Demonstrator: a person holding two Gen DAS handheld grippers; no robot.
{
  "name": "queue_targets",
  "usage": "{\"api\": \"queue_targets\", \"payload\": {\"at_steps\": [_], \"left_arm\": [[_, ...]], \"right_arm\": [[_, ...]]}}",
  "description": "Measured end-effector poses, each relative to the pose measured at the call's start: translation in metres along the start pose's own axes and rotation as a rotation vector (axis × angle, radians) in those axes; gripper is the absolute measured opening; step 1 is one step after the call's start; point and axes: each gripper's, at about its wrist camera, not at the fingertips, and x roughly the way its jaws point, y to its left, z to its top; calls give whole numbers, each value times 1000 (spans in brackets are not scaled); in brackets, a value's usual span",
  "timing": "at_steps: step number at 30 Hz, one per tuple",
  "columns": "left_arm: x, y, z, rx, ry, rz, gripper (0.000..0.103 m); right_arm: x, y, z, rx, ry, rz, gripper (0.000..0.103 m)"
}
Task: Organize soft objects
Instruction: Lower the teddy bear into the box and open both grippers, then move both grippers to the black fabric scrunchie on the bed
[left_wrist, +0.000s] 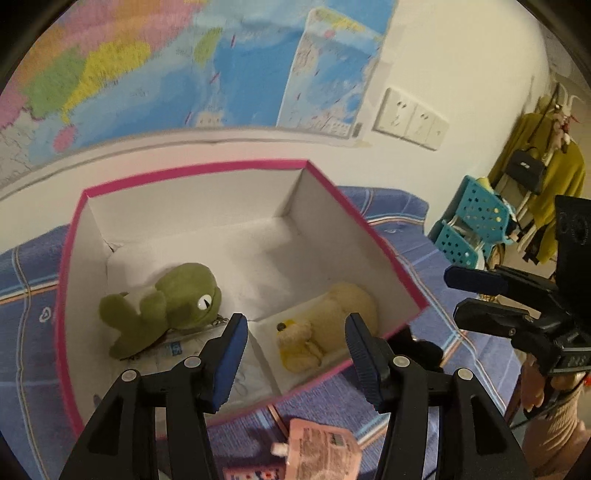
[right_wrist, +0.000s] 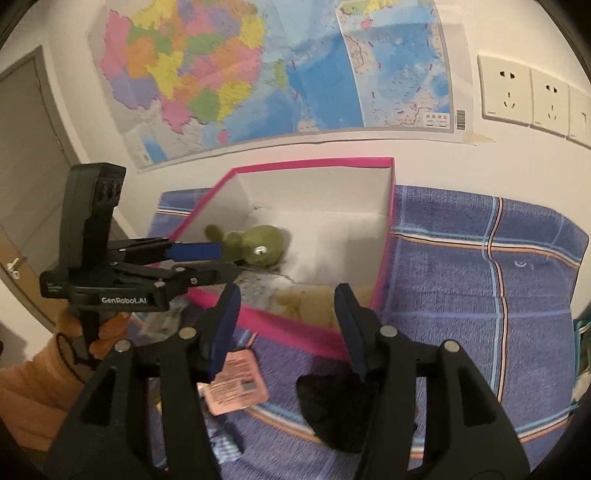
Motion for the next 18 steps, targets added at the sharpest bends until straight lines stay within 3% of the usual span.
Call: {"api": "queue_targets", "payload": {"at_steps": [7, 9, 11, 18], "left_arm": [[-35, -25, -12, 77, -68, -18, 58], [-41, -34, -16, 101, -76, -30, 58], [-43, -40, -19, 118, -74, -53, 58], [-29, -62, -44, 138, -17, -125, 59]], "right_arm": [[-23, 0, -25, 24, -7, 9, 57], [-24, -3, -32, 36, 0, -6, 64], [-23, -9, -42, 54, 12, -40, 74], [3, -47, -80, 165, 99, -129, 74]]}}
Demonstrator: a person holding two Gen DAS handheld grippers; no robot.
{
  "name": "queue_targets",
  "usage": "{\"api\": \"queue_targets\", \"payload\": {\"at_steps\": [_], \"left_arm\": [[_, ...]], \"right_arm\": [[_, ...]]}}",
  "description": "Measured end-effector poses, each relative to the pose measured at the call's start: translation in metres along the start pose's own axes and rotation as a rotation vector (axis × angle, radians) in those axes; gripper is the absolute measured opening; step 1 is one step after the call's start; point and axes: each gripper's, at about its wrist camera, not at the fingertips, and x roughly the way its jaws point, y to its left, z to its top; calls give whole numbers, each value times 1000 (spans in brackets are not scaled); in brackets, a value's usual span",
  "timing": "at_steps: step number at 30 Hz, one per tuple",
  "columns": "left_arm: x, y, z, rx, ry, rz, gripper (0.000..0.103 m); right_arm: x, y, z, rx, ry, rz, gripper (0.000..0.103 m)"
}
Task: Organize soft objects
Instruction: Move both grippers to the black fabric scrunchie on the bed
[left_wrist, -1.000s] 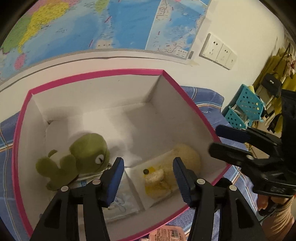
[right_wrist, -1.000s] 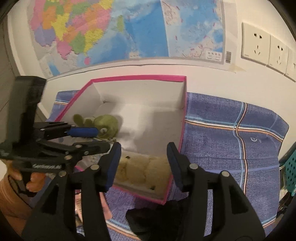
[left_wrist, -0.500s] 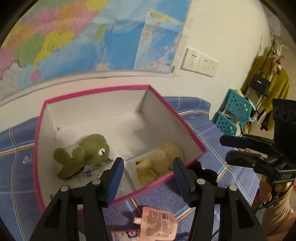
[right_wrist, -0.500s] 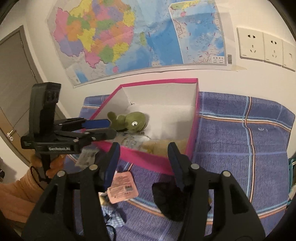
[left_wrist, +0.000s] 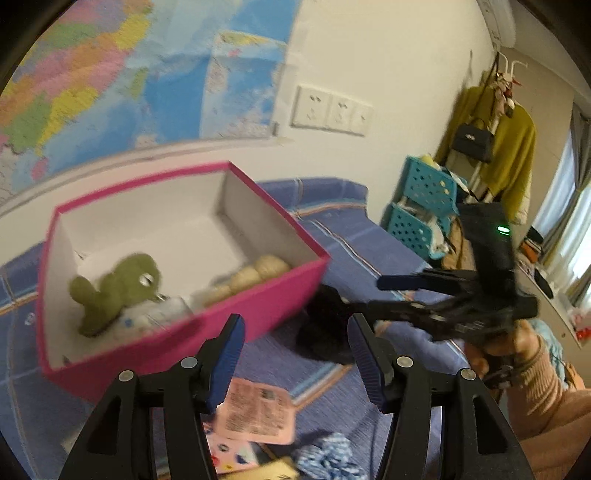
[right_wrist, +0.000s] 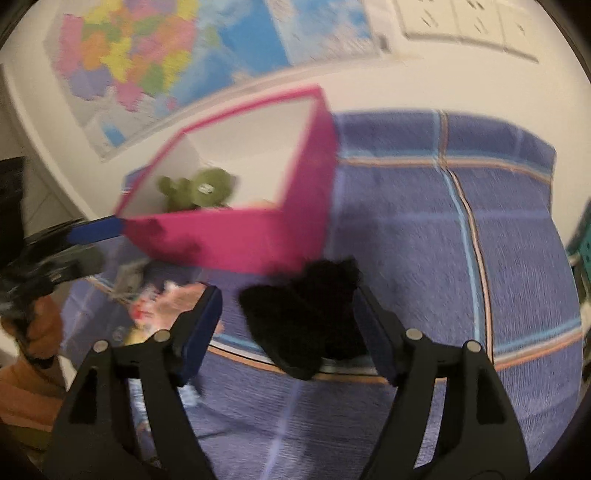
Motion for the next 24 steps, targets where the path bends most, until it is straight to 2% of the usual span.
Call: {"api": "queue_targets", "payload": {"at_steps": [4, 7, 14, 17, 20, 24], "left_arm": [[24, -10, -11, 2, 68, -27, 59], [48, -12, -15, -7, 122, -21, 59], [98, -12, -13, -29, 228, -2, 57], [114, -12, -13, -30, 269, 7, 51], [126, -11, -15, -41, 308, 8, 40], [127, -15, -19, -26, 322, -8, 29]], "right_arm": [[16, -20, -8, 72, 33, -12, 74], [29, -28, -14, 114, 56, -3, 74], [42, -29, -20, 128, 54, -18, 74], [46, -31, -23, 126, 53, -31, 74], [48, -30, -26, 133, 50, -42, 74], [44, -28, -32, 156, 45, -29, 74]]}}
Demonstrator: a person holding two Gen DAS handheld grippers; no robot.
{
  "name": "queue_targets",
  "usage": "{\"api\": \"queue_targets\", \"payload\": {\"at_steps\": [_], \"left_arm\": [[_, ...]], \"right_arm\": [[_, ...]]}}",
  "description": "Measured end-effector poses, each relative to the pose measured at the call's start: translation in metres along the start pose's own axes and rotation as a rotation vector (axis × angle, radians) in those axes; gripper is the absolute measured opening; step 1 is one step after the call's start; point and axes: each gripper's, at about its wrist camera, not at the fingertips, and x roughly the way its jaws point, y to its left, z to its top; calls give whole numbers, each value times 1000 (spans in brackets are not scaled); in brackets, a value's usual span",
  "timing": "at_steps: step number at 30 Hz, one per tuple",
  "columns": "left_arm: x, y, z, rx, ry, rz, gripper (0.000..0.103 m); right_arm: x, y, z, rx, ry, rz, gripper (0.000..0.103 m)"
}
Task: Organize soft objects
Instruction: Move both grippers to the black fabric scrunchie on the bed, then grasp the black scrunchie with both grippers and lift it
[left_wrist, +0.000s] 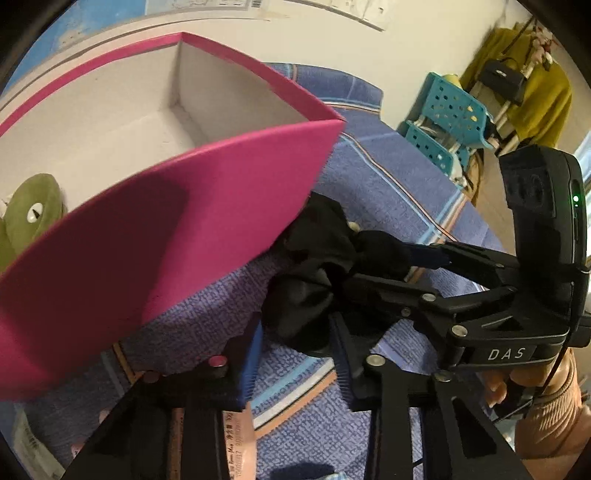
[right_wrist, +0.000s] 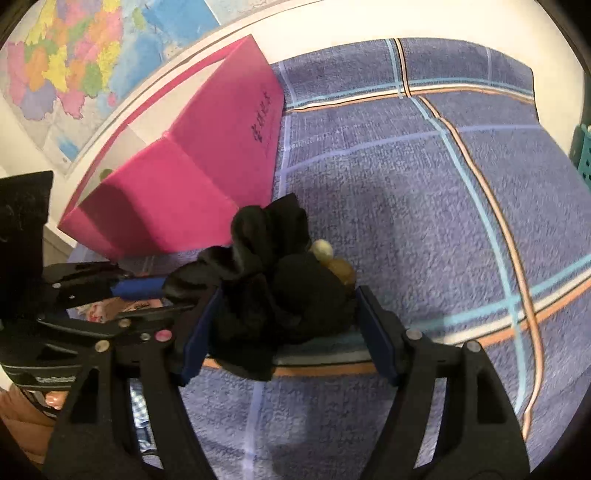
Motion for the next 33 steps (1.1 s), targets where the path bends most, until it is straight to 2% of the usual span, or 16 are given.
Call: {"api": "queue_targets", "payload": {"at_steps": [4, 6, 7, 9, 10, 12, 14, 17, 19, 21, 30, 33], "left_arm": [[-7, -12, -5, 51, -4, -61, 25], [-11, -22, -10, 82, -2, -106, 25], [-12, -25, -13, 96, 1, -123, 25], [-16, -33, -18, 126, 6, -155, 25], [-18, -37, -21, 148, 8, -169, 25], [-22, -41, -27, 171, 8, -169, 25], [-26, -37, -27, 161, 0, -139, 30], [-29, -19, -20, 104, -16, -111, 34], [-27, -8, -16, 59, -7, -116, 41], [-28, -2, -15, 37, -8, -128, 42], [-54, 4, -24, 46, -41, -198, 57], [-71, 4, -25, 46, -73, -220, 58]], "right_arm": [[0, 3, -3, -4, -14, -11, 74], [0, 3, -4, -5, -19, -18, 66], [-1, 3, -4, -6, -15, -14, 56], [-2, 0, -5, 1, -13, -3, 44], [-3, 0, -6, -7, -11, -1, 35], [-6, 1, -8, -23, -20, 0, 32], [-12, 2, -10, -42, -34, 13, 24], [-24, 6, -12, -71, -62, 20, 19], [-32, 12, -13, -98, -83, 37, 17], [-43, 20, -13, -135, -103, 46, 16], [-84, 44, -5, -211, -182, 129, 13], [-97, 54, -2, -236, -206, 165, 13]]}}
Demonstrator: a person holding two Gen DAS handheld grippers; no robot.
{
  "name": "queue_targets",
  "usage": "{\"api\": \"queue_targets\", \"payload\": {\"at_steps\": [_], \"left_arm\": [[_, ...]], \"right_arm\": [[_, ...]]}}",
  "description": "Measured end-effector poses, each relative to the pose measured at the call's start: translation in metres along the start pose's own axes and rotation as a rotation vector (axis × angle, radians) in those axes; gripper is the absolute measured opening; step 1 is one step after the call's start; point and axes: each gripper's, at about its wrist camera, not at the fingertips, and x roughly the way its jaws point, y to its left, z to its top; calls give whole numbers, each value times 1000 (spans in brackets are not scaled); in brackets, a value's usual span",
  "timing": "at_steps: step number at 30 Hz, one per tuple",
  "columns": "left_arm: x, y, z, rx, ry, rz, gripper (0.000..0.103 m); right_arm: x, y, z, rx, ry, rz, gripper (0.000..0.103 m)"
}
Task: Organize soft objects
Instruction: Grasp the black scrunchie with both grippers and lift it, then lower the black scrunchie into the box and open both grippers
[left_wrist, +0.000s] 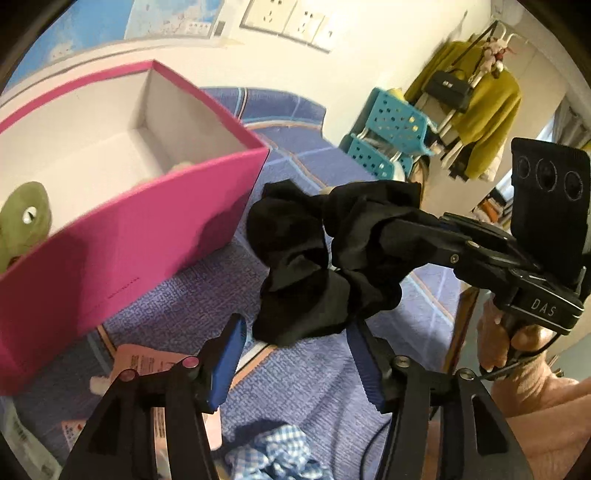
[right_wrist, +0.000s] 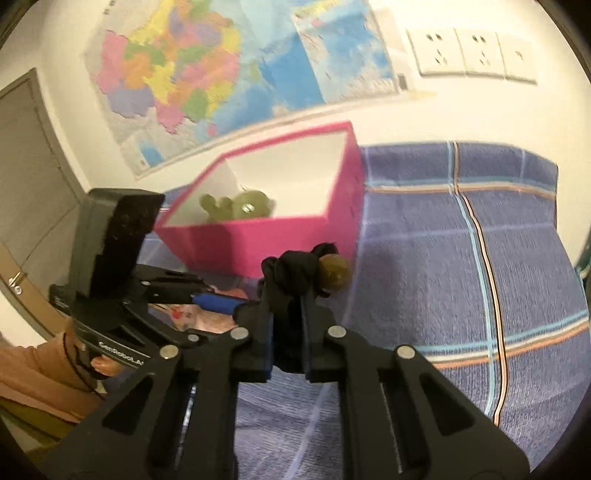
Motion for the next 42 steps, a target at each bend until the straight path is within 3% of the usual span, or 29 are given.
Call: {"api": "queue_targets", "payload": {"at_steps": [6, 9, 15, 23, 34, 35, 37, 42], "left_arm": [[-51, -21, 8, 58, -135, 12, 57], [-72, -26, 21, 73, -202, 91, 57], [-86, -6, 53, 38, -253, 192, 56], [-60, 36, 110, -29, -229, 294, 54], [-6, 100, 133, -113, -126, 438, 54], [-2, 103, 133, -117, -118, 452, 54], [5, 108, 131, -128, -101, 471, 54], [0, 109, 122, -139, -114, 478, 54]], "right_arm": [[-15, 33, 27, -120, -52, 57, 13], [-15, 44, 46, -183, -79, 60, 13], [13, 44, 89, -241, -90, 59, 13], [76, 23, 134, -242, -37, 33, 13], [168, -17, 152, -227, 135, -88, 16], [170, -18, 151, -234, 140, -111, 22], [177, -20, 148, -250, 158, -180, 25], [158, -16, 143, -267, 120, -208, 26]]}}
